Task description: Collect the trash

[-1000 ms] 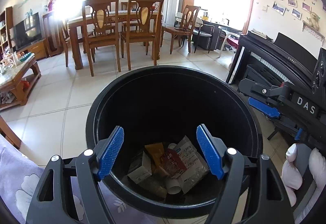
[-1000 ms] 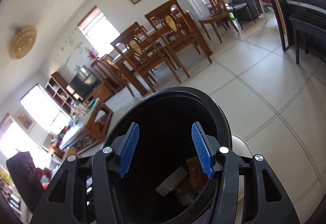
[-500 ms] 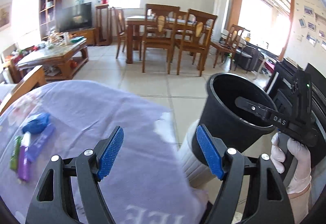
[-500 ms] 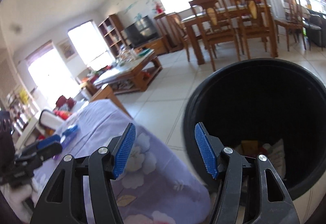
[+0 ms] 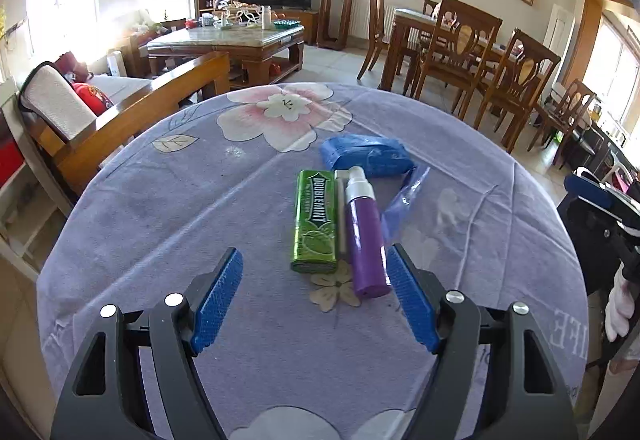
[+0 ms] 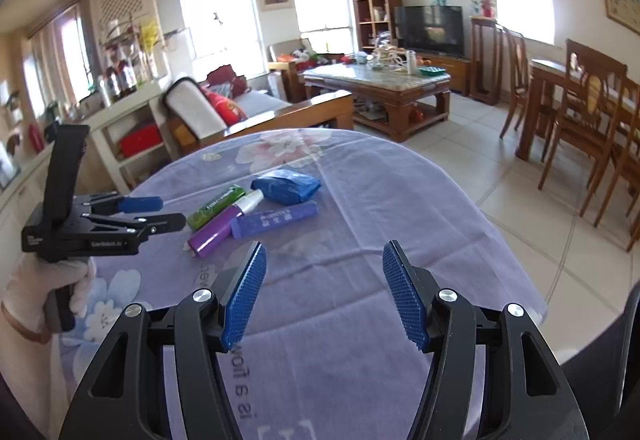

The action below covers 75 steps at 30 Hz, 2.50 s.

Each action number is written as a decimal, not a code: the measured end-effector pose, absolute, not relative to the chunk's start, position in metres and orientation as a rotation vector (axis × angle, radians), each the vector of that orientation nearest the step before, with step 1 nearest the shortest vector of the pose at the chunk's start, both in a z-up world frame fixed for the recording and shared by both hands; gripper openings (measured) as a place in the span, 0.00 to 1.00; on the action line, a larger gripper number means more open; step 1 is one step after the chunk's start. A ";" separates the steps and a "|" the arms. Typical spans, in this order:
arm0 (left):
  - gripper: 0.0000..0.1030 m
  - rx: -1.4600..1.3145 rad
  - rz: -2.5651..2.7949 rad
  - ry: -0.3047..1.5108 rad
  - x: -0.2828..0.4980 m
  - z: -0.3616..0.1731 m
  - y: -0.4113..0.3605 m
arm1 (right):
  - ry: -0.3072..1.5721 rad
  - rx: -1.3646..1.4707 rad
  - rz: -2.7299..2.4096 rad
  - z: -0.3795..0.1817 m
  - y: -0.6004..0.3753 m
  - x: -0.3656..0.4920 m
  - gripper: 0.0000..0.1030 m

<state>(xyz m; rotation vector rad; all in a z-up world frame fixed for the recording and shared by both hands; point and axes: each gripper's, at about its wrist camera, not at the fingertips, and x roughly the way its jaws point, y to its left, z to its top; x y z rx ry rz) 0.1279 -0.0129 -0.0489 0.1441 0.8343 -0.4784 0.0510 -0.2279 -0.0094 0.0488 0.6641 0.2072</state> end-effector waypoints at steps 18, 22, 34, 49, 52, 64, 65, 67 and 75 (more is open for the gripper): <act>0.70 0.207 -0.570 0.902 0.165 -0.074 -0.016 | 0.845 -0.267 0.342 -0.043 -0.159 0.206 0.59; 0.63 0.242 -0.538 0.881 0.168 -0.074 -0.017 | 0.884 -0.307 0.371 -0.057 -0.156 0.224 0.59; 0.38 0.267 -0.535 0.863 0.176 -0.070 -0.016 | 0.892 -0.342 0.412 -0.072 -0.150 0.248 0.59; 0.29 0.216 -0.516 0.840 0.183 -0.065 -0.004 | 0.914 -0.248 0.440 -0.064 -0.152 0.265 0.31; 0.29 0.196 -0.519 0.831 0.184 -0.063 -0.002 | 0.891 -0.223 0.427 -0.055 -0.154 0.257 0.20; 0.29 0.171 -0.544 0.811 0.184 -0.060 -0.009 | 0.873 -0.396 0.373 -0.057 -0.128 0.230 0.64; 0.29 0.170 -0.545 0.811 0.184 -0.060 -0.010 | 0.843 -0.429 0.355 -0.057 -0.126 0.229 0.71; 0.29 0.156 -0.550 0.816 0.186 -0.060 -0.007 | 0.851 -0.437 0.365 -0.060 -0.126 0.233 0.72; 0.30 0.117 -0.569 0.831 0.189 -0.063 -0.003 | 0.994 -0.202 0.411 -0.073 -0.147 0.274 0.62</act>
